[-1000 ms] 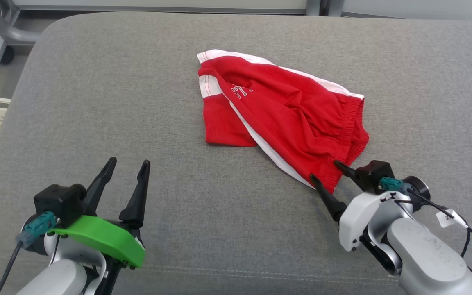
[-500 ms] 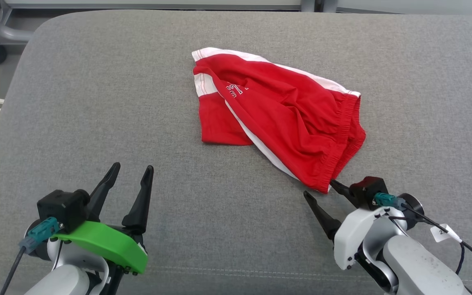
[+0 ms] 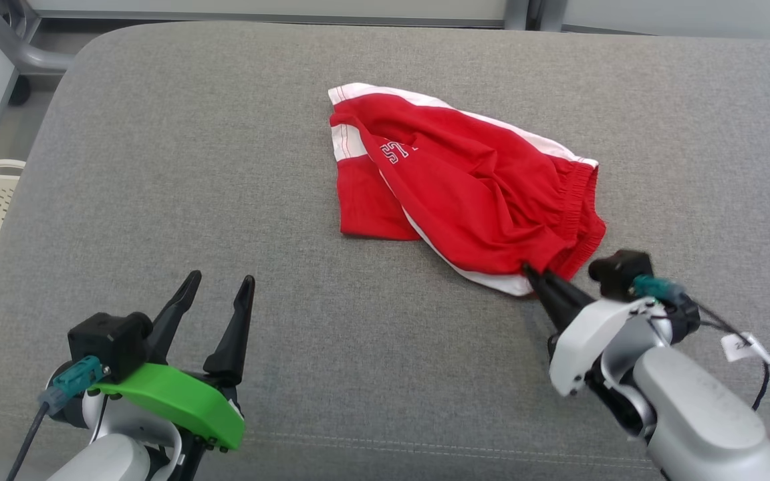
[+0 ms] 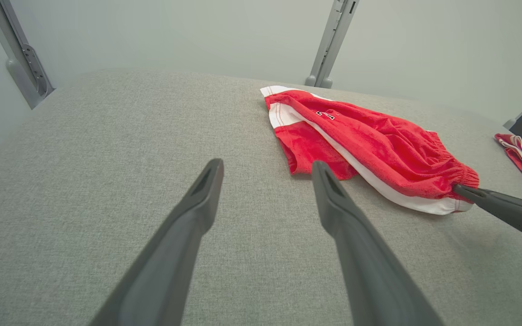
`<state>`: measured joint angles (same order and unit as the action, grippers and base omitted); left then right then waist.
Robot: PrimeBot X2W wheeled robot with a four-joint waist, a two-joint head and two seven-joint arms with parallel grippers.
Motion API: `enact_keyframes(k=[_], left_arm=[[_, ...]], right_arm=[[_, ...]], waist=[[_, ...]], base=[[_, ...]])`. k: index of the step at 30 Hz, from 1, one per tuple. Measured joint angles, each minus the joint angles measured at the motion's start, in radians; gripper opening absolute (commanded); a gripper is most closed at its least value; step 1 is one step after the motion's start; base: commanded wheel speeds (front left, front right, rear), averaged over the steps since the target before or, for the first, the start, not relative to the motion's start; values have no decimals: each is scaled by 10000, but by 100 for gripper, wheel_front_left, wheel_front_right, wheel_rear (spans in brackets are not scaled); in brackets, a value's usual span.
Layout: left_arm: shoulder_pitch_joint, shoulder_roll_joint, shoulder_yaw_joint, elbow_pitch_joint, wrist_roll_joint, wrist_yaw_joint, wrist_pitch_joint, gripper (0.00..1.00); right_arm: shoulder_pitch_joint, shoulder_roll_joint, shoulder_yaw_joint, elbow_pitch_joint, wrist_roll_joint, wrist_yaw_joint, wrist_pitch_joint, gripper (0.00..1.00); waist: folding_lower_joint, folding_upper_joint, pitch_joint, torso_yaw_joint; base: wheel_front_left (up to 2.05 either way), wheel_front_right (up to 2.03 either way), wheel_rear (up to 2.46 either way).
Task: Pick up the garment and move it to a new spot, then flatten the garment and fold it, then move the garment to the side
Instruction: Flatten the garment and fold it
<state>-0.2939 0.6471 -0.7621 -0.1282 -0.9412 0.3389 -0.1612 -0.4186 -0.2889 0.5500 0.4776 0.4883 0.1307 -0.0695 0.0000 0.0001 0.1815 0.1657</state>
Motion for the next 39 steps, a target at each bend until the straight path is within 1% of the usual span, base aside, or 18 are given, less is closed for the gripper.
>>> enact_keyframes(k=[3, 4, 6, 8, 11, 14, 17, 23, 28, 29, 30, 31, 32, 35, 39], left_arm=[[18, -10, 2, -8, -46, 2, -35, 100], [28, -23, 4, -17, -54, 4, -73, 100], [44, -44, 0, -17, -56, 4, -86, 100], [60, -81, -17, -15, -56, 2, -96, 100], [62, -144, -54, -4, -56, -21, -119, 100], [8, -211, -105, 36, -54, -102, -119, 100], [-101, -301, -142, 84, -38, -157, -113, 100], [-355, -418, -201, 265, 21, -313, -75, 100], [-460, -462, -228, 320, 36, -322, -75, 100], [-471, -466, -240, 324, 50, -324, -75, 100], [-477, -483, -263, 324, 63, -324, -73, 100], [-493, -500, -291, 326, 77, -324, -71, 100], [-521, -522, -320, 322, 109, -351, -58, 100], [-591, -619, -426, 303, 153, -397, -36, 100], [-608, -665, -481, 291, 198, -351, -27, 100]], right_arm=[[-184, -104, -278, -332, 688, 2, 79, 0], [-360, -364, -539, -656, 1124, 2, 316, 0], [-544, -696, -832, -924, 1444, 0, 675, 0], [-779, -1011, -1139, -1053, 1716, 0, 1097, 0], [-1204, -1285, -1509, -1011, 2276, 0, 1860, 0], [-1697, -1475, -1616, -616, 2671, 0, 2535, 0], [-2171, -1496, -1616, -2, 3018, 0, 2959, 0], [-3186, -1791, -1223, 1354, 2809, 0, 2999, 0], [-3773, -1866, -589, 2163, 2704, 0, 2826, 0], [-3878, -1868, -495, 2314, 2690, 2, 2727, 16], [-3967, -1864, -424, 2475, 2661, 2, 2602, 42], [-4050, -1854, -337, 2635, 2661, 0, 2506, 79], [-4095, -1839, -267, 2763, 2661, 2, 2357, 100], [-4120, -1816, -19, 3032, 2704, 2, 2013, 100], [-4115, -1960, 290, 2957, 2957, 0, 1429, 100]], waist=[[0, 0, -37, -17], [0, 0, -39, -37], [0, 0, -19, -50], [0, 0, 21, -51], [0, 0, 121, -34], [0, 0, 257, 18], [0, 0, 392, 111], [0, 0, 655, 326], [0, 0, 847, 423], [0, 0, 875, 423], [0, 0, 896, 416], [0, 0, 908, 395], [0, 0, 914, 370], [0, 0, 905, 269], [0, 0, 822, 58]], base=[[0, 0, 0], [0, 0, 0], [0, 0, 0], [0, 0, 0], [0, 0, 0], [0, 0, 0], [0, 0, 0], [0, 0, 0], [0, 0, 0], [0, 0, 0], [0, 0, 0], [0, 0, 0], [0, 0, 0], [0, 0, 0], [0, 0, 0]])
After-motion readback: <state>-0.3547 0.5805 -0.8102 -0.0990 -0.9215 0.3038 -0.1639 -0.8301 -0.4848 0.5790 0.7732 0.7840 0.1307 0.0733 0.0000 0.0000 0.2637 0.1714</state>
